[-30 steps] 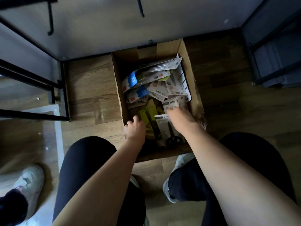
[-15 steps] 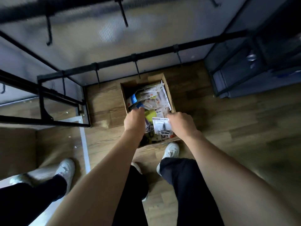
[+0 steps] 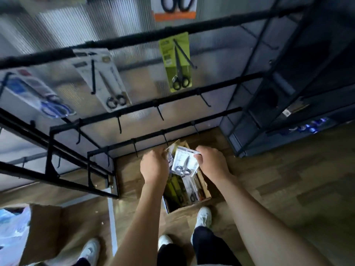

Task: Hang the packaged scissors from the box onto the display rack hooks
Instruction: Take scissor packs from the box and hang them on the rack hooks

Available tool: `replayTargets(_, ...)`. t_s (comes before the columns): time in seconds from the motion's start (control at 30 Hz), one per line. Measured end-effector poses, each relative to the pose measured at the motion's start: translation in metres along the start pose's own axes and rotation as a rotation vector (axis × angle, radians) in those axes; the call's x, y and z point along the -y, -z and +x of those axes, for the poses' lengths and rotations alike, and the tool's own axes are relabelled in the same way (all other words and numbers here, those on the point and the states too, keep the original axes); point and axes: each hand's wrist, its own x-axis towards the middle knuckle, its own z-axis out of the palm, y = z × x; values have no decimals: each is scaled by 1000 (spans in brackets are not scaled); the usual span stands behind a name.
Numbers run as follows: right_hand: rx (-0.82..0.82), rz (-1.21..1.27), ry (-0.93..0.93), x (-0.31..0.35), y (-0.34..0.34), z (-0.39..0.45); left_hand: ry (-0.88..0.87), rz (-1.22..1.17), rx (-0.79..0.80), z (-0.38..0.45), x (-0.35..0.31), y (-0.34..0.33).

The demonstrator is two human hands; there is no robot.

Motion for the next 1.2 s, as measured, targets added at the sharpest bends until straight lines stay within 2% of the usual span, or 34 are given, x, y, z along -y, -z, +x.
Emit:
replayTargets(0.13,-146,91,1,20,31,-15,-152,-73,-171,-16,-8,37)
replayTargets(0.23,-225,130,33,33,52,-25,-185,-205,-253,-29,-15,63)
replayTargets(0.43,-339,248,32,51,89,-38,-278,-453,-332,-37,-31,103)
replayTargets(0.53,-379,292,50,55,104,-38,-290,-500,-310,-35,-40,113)
replayTargets(0.7,-373,295,44,46,126,-19,-244,-568,-304,-26,-66,116)
replayTargets(1.03,-333,216,102,-14,166,60,-197,-672,-303,20,-140,85)
replayTargets(1.2,-289,173,126,-33,170,94,-109,-675,-328,28,-157,66)
